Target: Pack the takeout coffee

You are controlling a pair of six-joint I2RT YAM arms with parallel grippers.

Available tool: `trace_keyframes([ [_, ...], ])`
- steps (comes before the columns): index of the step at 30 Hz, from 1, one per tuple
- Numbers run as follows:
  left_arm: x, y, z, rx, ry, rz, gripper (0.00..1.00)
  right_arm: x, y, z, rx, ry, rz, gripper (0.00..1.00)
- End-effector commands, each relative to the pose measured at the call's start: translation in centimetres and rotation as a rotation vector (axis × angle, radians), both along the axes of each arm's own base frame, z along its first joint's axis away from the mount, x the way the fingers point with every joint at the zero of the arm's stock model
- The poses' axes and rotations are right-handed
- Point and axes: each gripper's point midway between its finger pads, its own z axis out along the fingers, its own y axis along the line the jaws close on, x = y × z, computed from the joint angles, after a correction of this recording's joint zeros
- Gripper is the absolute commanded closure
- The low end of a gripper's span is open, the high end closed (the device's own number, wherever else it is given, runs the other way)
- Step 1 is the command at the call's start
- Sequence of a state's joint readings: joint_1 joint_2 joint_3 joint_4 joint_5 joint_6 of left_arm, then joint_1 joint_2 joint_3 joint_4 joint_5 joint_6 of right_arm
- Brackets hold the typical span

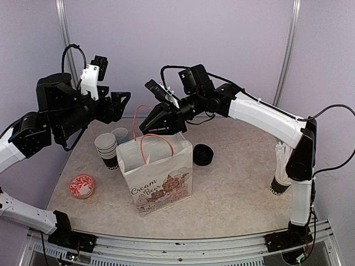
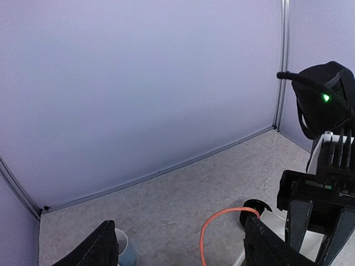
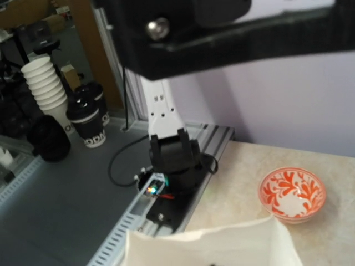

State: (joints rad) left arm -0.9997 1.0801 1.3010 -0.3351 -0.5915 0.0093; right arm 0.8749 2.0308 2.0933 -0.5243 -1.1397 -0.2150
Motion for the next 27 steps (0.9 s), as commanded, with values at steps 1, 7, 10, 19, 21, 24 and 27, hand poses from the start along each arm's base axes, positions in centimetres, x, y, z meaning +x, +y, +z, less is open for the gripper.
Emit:
trace_keyframes([
  [1,0.2,0.3,-0.8,0.019,0.007,0.015,0.24,0.4,-2.1,2.3,0.016,-0.127,-0.062,0.72],
  [7,0.8,0.3,-1.2,0.024,-0.005,0.016,0.23,2.6,-6.4,3.3,-0.029,-0.244,-0.221,0.66],
  [10,1.1,0.1,-1.3,0.023,-0.007,0.012,0.23,4.6,-9.3,2.7,-0.094,-0.300,-0.342,0.66],
  [19,1.5,-0.1,-1.1,0.015,-0.021,0.004,0.22,11.0,-25.0,0.1,-0.349,-0.440,-0.794,0.66],
  [21,1.6,-0.3,-1.1,0.012,-0.024,0.002,0.22,11.5,-28.5,-1.0,-0.416,-0.442,-0.871,0.66],
  [24,1.7,-0.4,-1.0,0.014,-0.031,0.003,0.22,11.3,-33.1,-2.2,-0.510,-0.433,-0.960,0.67],
  [27,1.9,-0.7,-1.3,0.022,-0.028,0.000,0.22,11.3,-37.6,-2.3,-0.567,-0.401,-1.088,0.69],
])
